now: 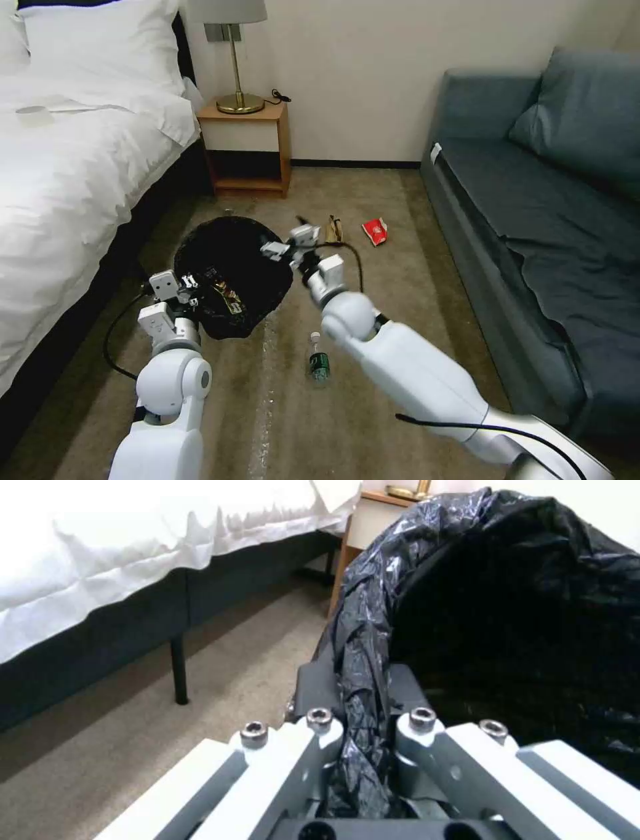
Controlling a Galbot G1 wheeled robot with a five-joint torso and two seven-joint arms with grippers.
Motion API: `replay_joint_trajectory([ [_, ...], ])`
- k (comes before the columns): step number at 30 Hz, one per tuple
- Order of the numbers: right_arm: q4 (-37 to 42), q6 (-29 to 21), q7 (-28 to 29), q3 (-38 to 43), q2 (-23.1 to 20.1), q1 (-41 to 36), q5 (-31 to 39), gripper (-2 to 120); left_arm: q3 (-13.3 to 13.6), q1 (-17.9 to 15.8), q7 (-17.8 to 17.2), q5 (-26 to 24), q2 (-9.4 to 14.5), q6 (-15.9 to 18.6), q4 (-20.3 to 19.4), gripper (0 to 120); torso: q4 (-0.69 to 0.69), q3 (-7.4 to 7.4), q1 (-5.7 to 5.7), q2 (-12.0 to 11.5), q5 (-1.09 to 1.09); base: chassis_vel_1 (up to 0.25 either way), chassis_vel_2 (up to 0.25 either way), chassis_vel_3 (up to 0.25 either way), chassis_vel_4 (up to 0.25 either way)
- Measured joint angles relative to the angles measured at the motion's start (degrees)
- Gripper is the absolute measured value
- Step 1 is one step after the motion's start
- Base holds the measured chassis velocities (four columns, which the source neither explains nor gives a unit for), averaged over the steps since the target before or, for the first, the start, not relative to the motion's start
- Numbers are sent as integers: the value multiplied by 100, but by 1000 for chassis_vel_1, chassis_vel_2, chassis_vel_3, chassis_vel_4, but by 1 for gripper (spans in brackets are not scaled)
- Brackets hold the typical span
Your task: Pick up the trash bin, then pick up the garbage on the floor and place it into the trash bin.
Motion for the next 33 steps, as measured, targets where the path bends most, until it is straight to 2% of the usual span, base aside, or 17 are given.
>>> replay_joint_trajectory([
  [4,-264,-461,450,207,-110,-97,355,100,-53,6,8,-29,13,-5,-52,4,0,0,0,0,0,0,0,0,0],
  [6,-301,-529,483,216,-137,-140,510,100,-69,2,12,-36,14,-8,-61,4,-1,0,0,0,0,0,0,0,0],
  [7,-351,-628,540,212,-173,-234,860,100,-123,-17,20,-57,13,-10,-72,4,-1,0,0,0,0,0,0,0,0],
  [10,-405,-734,584,129,-184,-397,1280,100,-258,-62,24,-118,16,-13,-109,4,0,0,0,0,0,0,0,0,0],
  [16,-507,-859,504,-54,-196,-568,1515,100,-353,-57,21,-187,23,-9,-182,4,0,0,0,0,0,0,0,0,0],
  [18,-536,-1098,375,-180,-194,-742,1752,100,-381,-13,20,-197,5,-6,-205,4,0,0,0,0,-1,0,0,0,0],
  [25,-689,-1143,72,-385,-218,-1091,1467,100,-362,58,63,-128,-50,-46,-144,4,0,0,0,0,-1,0,0,0,0],
  [33,-830,-1289,-207,-481,-225,-1441,1458,100,-185,27,76,96,-209,-103,-38,4,0,0,0,0,0,0,0,0,0],
])
